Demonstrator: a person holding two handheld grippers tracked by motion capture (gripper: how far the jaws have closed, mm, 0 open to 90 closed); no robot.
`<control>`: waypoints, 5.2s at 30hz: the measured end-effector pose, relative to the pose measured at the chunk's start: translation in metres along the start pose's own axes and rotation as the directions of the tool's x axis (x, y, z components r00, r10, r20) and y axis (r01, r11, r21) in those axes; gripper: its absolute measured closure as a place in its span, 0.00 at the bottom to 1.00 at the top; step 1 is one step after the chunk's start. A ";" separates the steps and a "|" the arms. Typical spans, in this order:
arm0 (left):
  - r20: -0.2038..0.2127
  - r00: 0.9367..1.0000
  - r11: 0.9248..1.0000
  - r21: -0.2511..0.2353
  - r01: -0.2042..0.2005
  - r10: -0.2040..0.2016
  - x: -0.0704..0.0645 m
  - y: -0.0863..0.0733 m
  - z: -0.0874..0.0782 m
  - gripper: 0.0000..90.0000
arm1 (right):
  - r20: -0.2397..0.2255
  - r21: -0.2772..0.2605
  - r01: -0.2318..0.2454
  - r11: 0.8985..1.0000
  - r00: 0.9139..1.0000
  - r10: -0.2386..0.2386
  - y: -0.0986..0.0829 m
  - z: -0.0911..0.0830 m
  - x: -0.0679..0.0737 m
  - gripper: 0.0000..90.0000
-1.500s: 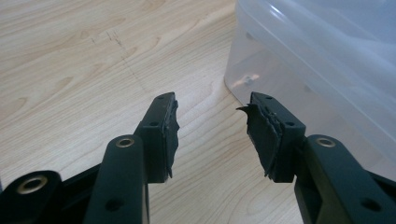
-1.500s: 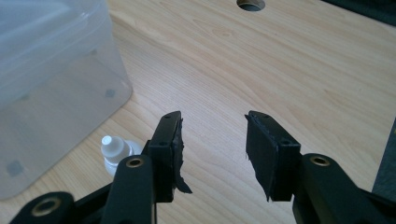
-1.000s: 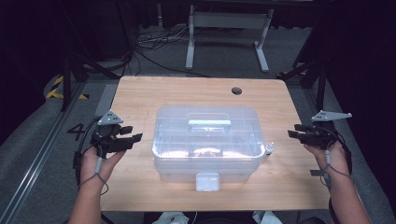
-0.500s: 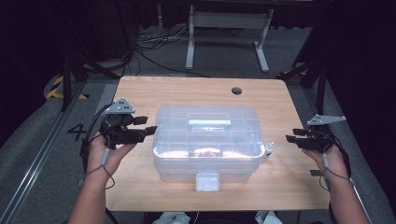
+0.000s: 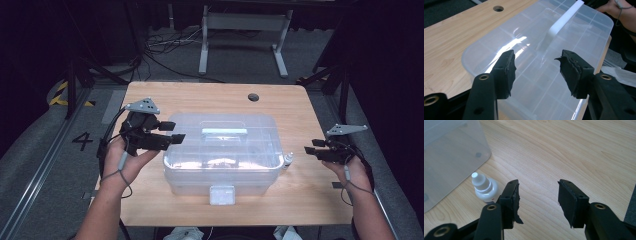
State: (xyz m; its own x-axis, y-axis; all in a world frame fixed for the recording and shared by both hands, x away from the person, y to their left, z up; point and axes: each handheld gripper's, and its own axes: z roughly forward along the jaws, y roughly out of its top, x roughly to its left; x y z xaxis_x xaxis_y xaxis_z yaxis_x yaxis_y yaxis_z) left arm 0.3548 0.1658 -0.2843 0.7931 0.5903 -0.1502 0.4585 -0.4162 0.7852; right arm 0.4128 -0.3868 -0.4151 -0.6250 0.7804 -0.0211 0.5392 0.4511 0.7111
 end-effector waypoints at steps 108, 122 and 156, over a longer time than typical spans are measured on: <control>0.014 0.992 0.967 0.221 -0.128 0.128 0.022 0.092 0.084 0.77 | -0.362 -0.277 0.158 0.948 0.897 -0.255 0.027 -0.029 0.104 1.00; -0.131 0.987 0.985 0.155 -0.077 0.097 0.013 0.090 0.069 0.49 | -0.326 -0.285 0.157 0.945 0.912 -0.250 0.029 -0.032 0.106 1.00; -0.164 0.986 0.994 -0.107 -0.022 0.004 0.007 0.029 -0.043 0.72 | -0.256 -0.344 0.149 0.927 0.935 -0.245 0.060 -0.035 0.109 1.00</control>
State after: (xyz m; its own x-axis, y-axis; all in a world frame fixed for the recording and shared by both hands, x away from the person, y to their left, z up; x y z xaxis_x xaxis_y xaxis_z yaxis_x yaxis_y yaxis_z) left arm 0.3564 0.1871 -0.2366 0.7186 0.6939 -0.0461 0.3950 -0.3527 0.8483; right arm 0.3571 -0.2901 -0.3498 -0.8610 0.5084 -0.0146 0.2127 0.3860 0.8976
